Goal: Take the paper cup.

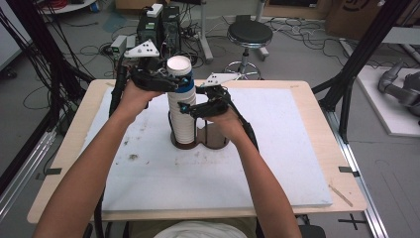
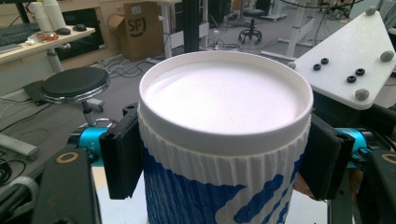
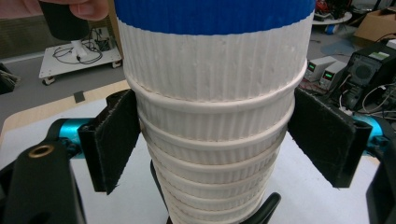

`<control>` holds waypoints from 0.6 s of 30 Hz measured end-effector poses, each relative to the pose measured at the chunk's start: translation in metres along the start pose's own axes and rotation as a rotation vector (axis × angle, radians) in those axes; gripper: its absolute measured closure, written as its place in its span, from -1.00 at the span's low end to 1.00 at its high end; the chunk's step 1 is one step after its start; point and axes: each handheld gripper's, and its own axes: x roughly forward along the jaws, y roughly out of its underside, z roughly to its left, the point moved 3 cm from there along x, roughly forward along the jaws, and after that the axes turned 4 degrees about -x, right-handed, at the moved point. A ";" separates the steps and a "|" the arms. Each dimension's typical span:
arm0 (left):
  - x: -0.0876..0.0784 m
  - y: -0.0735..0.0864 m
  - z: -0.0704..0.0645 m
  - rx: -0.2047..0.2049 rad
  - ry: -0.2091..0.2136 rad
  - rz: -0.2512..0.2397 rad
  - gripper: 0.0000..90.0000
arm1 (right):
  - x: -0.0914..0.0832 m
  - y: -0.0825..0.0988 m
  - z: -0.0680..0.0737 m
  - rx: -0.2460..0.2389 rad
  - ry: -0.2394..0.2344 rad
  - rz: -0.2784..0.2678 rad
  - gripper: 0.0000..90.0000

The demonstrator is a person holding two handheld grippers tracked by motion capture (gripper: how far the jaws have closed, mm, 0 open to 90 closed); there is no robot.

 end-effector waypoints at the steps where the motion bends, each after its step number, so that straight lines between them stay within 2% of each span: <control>1: 0.000 0.000 0.000 0.000 -0.001 -0.002 -0.41 | 0.000 0.000 0.000 0.000 0.000 0.000 -0.60; 4: -0.001 -0.002 0.000 0.001 0.000 -0.020 -0.40 | 0.000 0.000 0.000 0.001 0.000 0.001 -0.60; 5: -0.003 -0.006 -0.001 -0.007 -0.001 -0.053 -0.39 | 0.000 0.000 0.000 -0.001 0.000 -0.001 -0.60; 6: -0.003 -0.006 -0.001 -0.007 -0.001 -0.053 -0.38 | 0.000 0.000 0.000 -0.001 0.000 0.000 -0.60; 7: -0.007 -0.013 -0.001 -0.017 -0.001 -0.090 -0.38 | 0.000 0.000 0.000 -0.001 0.001 0.000 -0.60; 12: -0.015 -0.027 -0.004 -0.024 0.002 -0.132 -0.38 | 0.000 0.000 0.000 0.002 -0.003 0.003 -0.60; 13: -0.020 -0.036 -0.006 -0.025 -0.006 -0.157 -0.38 | 0.000 0.000 -0.001 -0.003 -0.001 0.001 -0.60; 15: -0.022 -0.038 -0.007 -0.028 -0.013 -0.166 -0.38 | 0.000 0.000 0.000 0.002 -0.004 0.002 -0.60; 16: -0.029 -0.045 -0.008 -0.040 -0.020 -0.204 -0.37 | 0.000 0.000 0.000 -0.001 -0.004 0.003 -0.60; 17: -0.029 -0.045 -0.008 -0.040 -0.020 -0.204 -0.37 | 0.000 0.000 0.000 -0.002 -0.003 0.003 -0.60; 18: -0.036 -0.050 -0.009 -0.043 -0.027 -0.230 -0.37 | -0.001 0.000 0.000 0.003 -0.004 0.005 -0.60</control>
